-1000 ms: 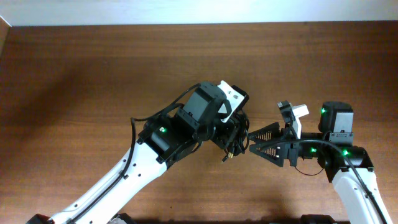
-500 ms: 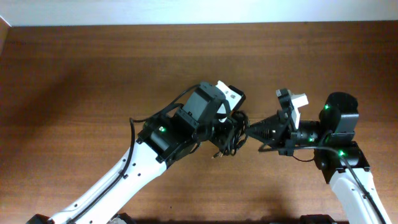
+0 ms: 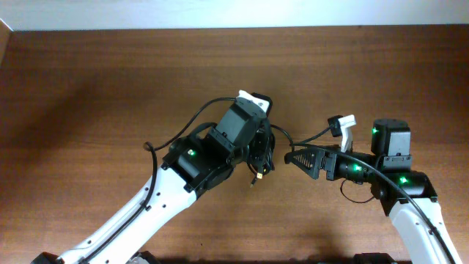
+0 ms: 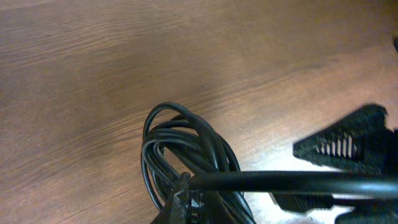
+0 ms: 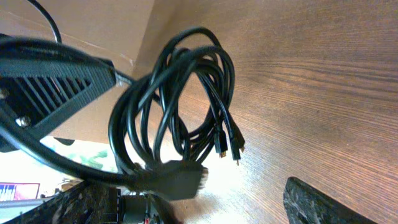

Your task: Untangle cables

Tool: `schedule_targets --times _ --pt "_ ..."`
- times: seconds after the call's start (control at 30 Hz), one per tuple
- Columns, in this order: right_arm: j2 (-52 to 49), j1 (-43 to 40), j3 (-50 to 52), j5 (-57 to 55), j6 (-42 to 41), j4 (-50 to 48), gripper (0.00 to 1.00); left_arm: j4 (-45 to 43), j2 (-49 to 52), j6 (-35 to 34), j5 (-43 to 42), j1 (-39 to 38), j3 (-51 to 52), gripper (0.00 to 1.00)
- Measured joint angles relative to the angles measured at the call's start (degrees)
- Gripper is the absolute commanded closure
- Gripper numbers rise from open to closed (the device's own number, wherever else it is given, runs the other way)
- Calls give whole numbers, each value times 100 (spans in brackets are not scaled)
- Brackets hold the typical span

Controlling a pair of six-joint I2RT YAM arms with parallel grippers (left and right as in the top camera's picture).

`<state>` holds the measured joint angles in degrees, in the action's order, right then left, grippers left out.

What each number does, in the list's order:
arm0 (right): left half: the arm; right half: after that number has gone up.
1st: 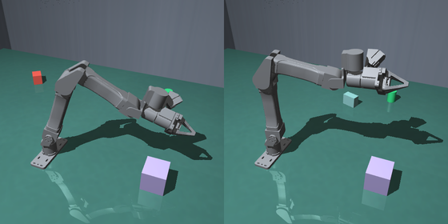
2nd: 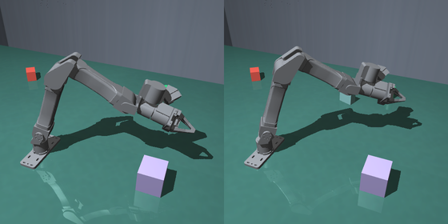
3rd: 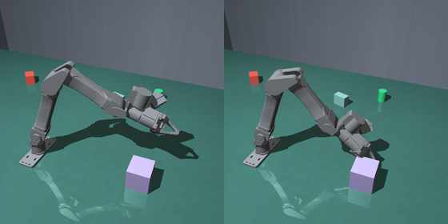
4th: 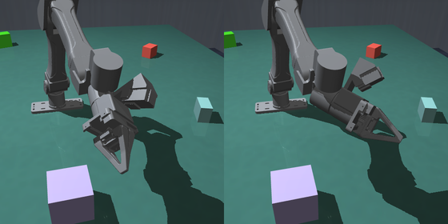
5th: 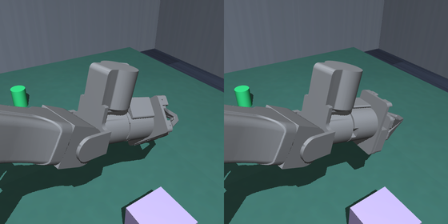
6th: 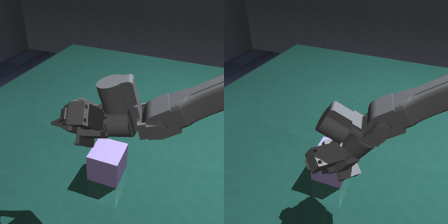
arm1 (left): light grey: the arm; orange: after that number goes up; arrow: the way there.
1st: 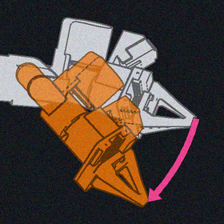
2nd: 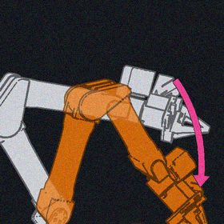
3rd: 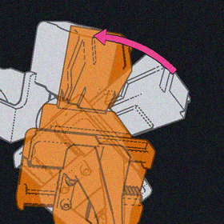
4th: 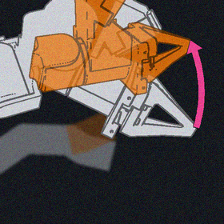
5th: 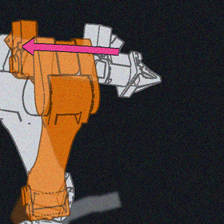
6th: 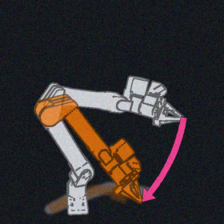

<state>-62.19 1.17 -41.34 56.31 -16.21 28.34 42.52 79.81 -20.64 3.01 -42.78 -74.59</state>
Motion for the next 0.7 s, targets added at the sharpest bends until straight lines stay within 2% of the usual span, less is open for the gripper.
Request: schedule_targets --times 0.1,0.17,0.3,0.37,0.43,0.6,0.7 --pt "0 0 0 11 -146 2 11 -345 0 -632 208 0 2 100" --pt "0 0 0 13 -756 -4 11 -601 0 -798 190 -2 2 100" --pt "0 2 0 50 -2730 -46 12 -868 0 -905 -109 -2 2 100" --pt "0 2 0 85 -3338 -46 13 -940 0 -909 -175 0 2 100" --pt "0 2 0 122 -3781 -46 22 -1003 0 -920 -247 0 2 100" --pt "0 2 0 332 -4972 -83 33 -1196 0 -1029 -472 -2 2 100" --pt "0 2 15 424 -5624 -684 43 -1211 0 -1134 -479 -96 2 100"
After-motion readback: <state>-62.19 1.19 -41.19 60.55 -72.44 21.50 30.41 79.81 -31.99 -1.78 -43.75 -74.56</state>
